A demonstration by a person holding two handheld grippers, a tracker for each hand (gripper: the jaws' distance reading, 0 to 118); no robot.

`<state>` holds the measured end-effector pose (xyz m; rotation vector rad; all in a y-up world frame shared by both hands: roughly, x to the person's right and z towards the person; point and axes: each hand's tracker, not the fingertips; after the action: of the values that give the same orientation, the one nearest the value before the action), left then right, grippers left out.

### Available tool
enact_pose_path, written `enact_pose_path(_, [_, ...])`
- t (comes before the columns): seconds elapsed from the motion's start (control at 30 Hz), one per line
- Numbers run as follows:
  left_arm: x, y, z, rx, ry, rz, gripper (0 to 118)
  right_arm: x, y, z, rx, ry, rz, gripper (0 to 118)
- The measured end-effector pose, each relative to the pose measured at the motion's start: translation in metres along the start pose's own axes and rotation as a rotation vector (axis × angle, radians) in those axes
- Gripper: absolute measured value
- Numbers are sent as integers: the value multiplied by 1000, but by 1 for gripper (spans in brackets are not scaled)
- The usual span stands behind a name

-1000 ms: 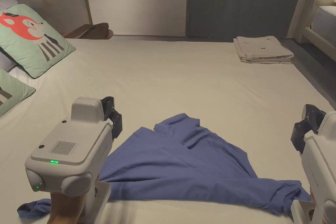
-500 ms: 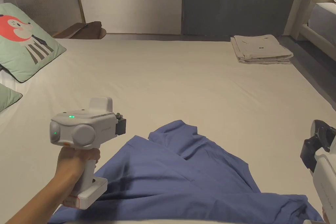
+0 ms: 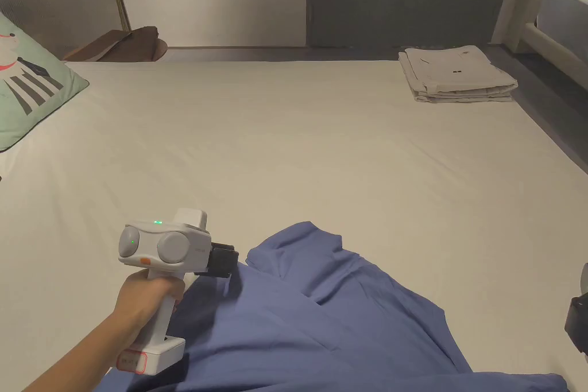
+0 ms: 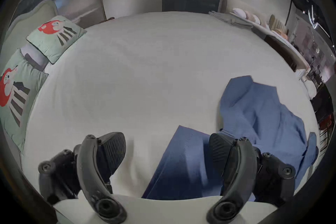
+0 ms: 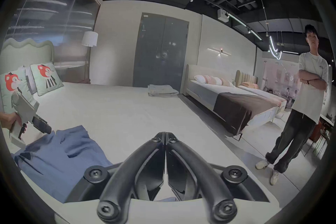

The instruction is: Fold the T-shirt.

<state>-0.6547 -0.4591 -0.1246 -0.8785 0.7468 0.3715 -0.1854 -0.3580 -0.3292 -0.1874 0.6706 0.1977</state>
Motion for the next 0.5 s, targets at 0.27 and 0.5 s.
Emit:
enact_pose_path(0.27, [30, -19, 5, -8, 9, -74, 61, 4, -7, -8, -27, -5, -2, 0])
enact_pose_path(0.5, [50, -30, 28, 9, -6, -149, 5, 11, -16, -9, -43, -8, -16, 0])
